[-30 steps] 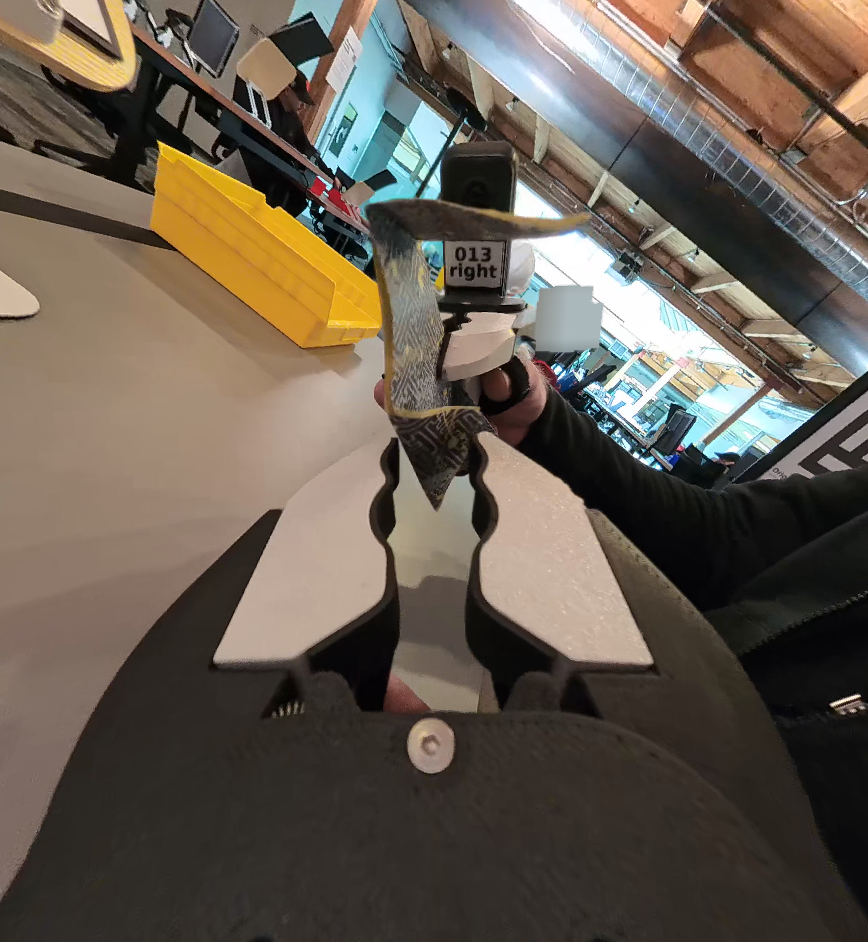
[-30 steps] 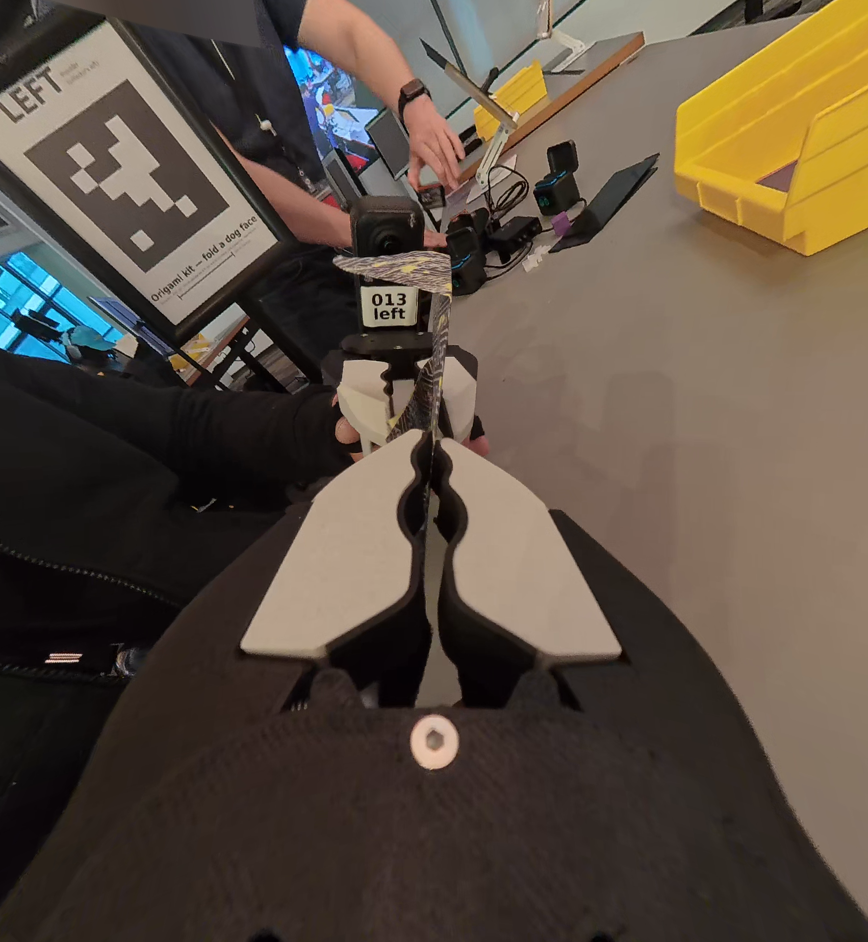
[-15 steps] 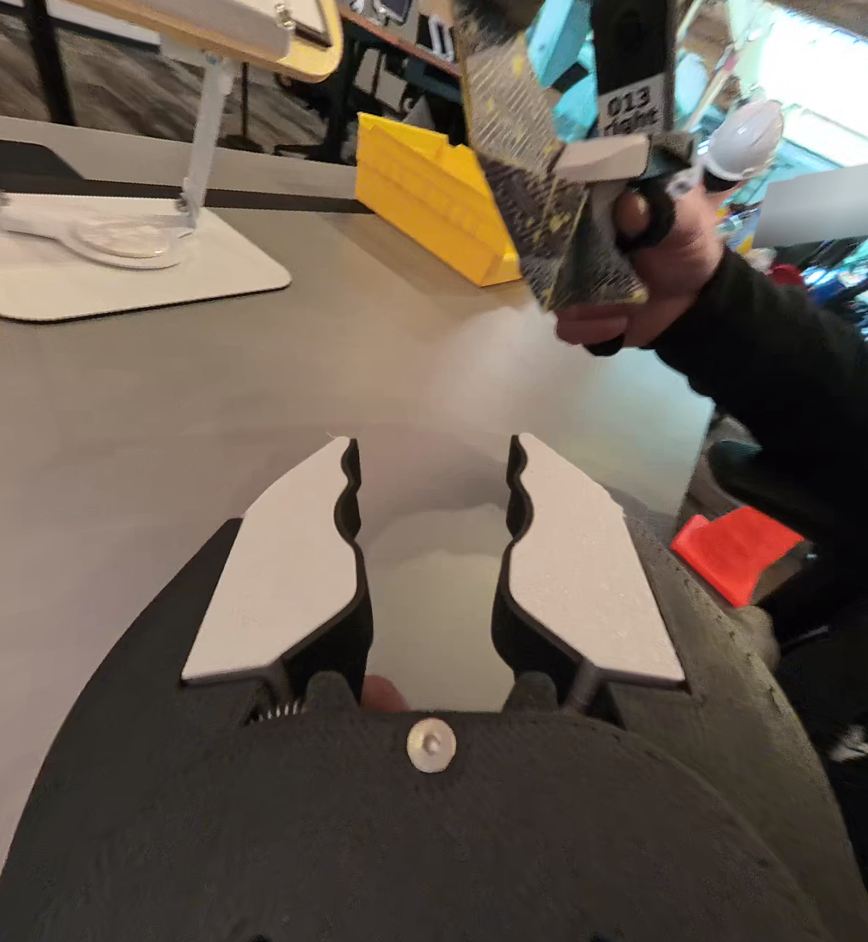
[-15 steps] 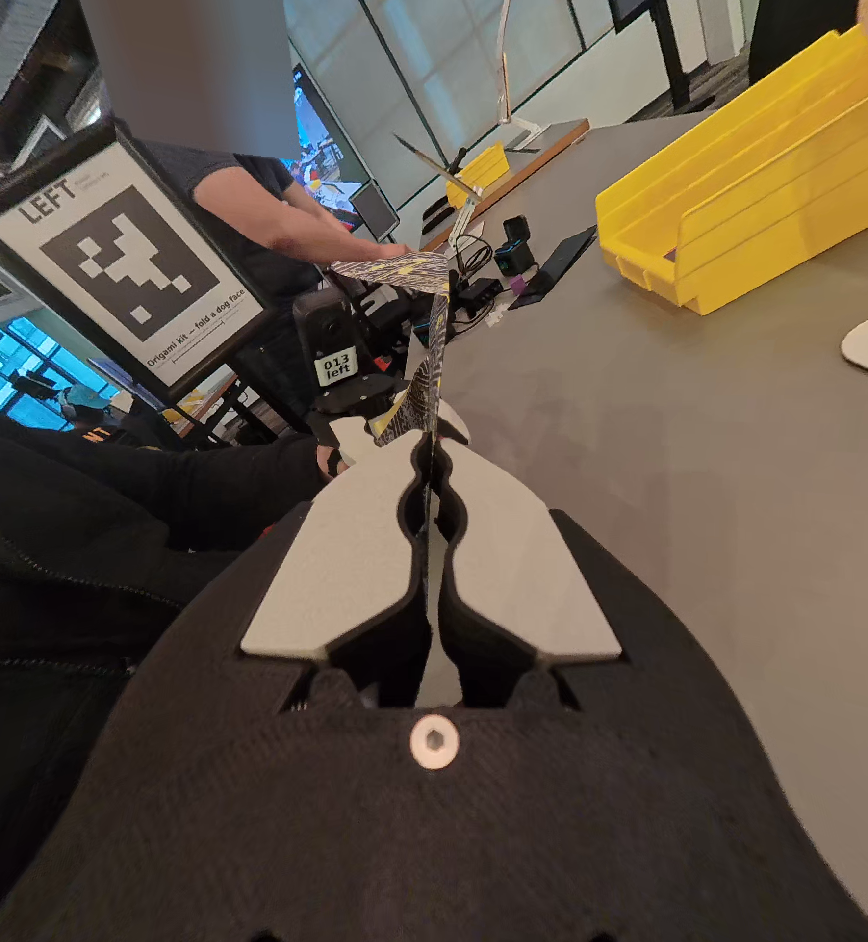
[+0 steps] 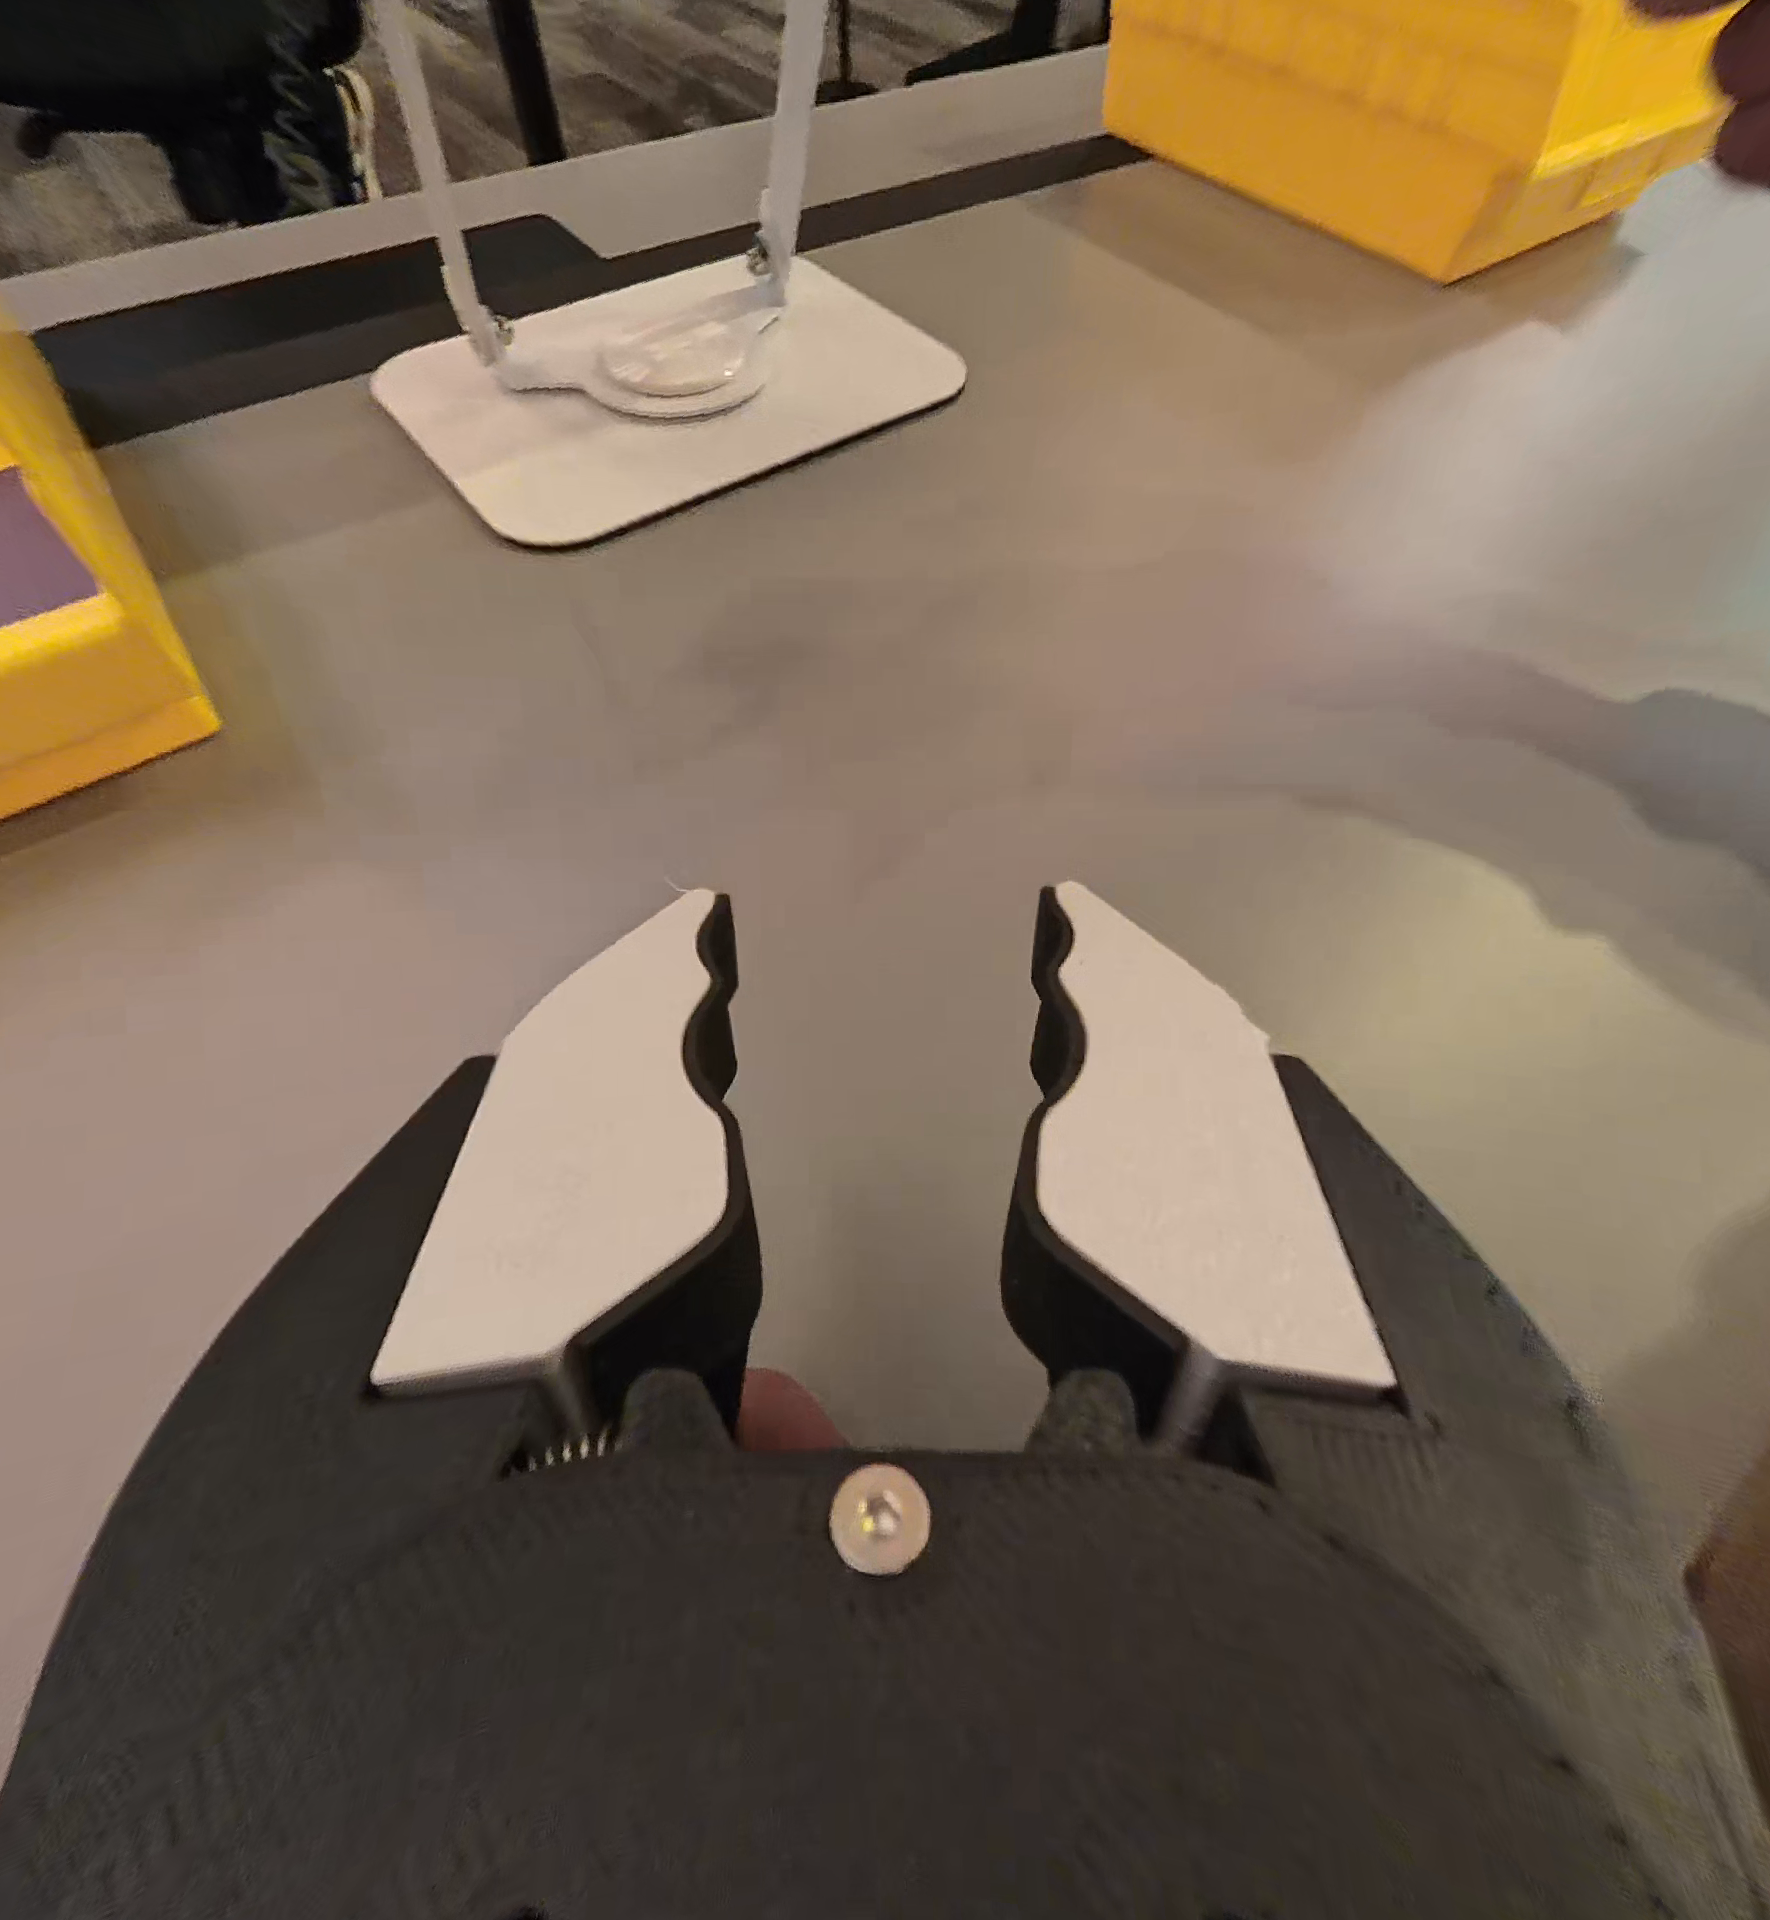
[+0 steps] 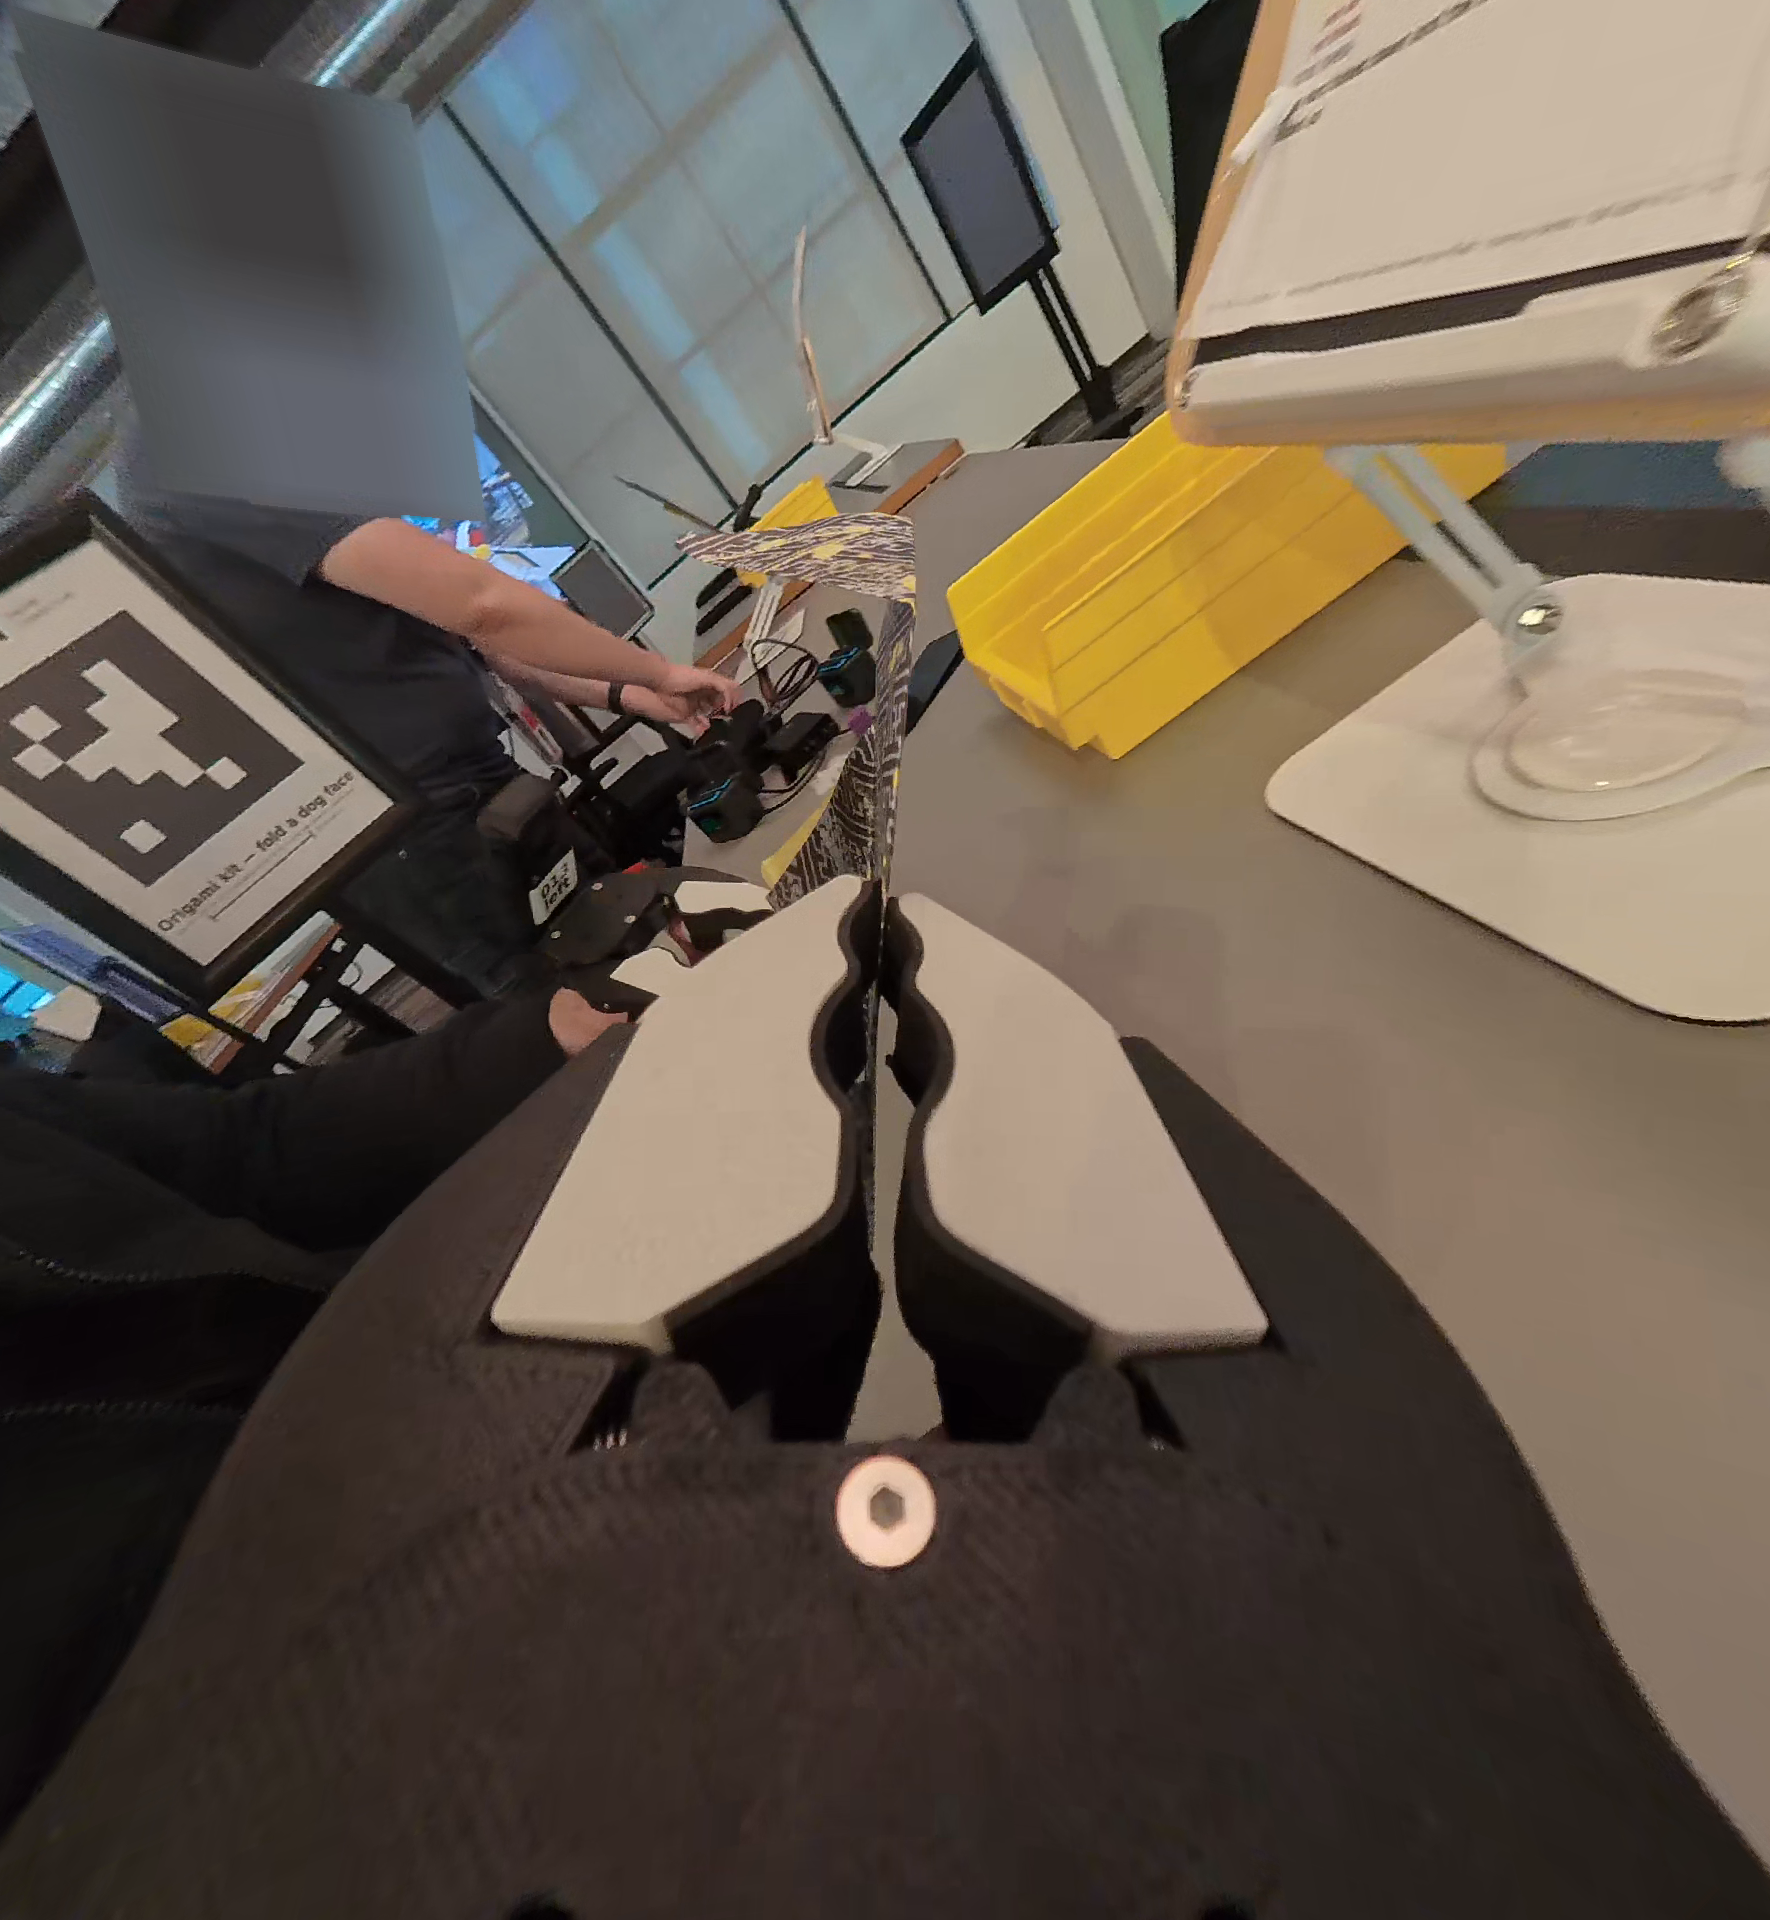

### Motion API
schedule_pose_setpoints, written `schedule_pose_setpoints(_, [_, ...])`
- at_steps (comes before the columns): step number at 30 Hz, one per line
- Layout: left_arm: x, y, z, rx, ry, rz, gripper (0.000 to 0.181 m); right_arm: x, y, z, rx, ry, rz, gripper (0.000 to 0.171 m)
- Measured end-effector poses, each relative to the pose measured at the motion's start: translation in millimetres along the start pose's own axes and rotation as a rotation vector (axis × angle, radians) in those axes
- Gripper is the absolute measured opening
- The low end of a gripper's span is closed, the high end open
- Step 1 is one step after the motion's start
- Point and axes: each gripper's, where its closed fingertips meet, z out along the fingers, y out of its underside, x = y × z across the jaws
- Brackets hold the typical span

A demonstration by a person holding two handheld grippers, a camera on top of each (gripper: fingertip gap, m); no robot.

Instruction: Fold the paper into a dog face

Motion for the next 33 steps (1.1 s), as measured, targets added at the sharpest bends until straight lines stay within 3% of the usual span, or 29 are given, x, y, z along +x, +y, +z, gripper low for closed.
schedule_pose_setpoints(6, [-24.0,10.3,9.8,-0.057,-0.075,0.035,0.053,31.1,-17.7,-45.4,0.056,0.114,0.017,0.000])
schedule_pose_setpoints(16, [-40.2,24.6,23.0,-0.114,-0.130,0.080,0.049,94.7,-63.8,-155.2,0.166,0.334,0.116,0.000])
schedule_pose_setpoints(29, [-49.3,25.1,24.8,-0.120,-0.156,0.047,0.045,180.4,-97.4,-273.5,0.216,0.653,0.192,0.000])
schedule_pose_setpoints(33, [-52.6,23.7,23.1,-0.105,-0.162,0.020,0.044,206.8,-94.1,-294.7,0.142,0.790,0.191,0.000])
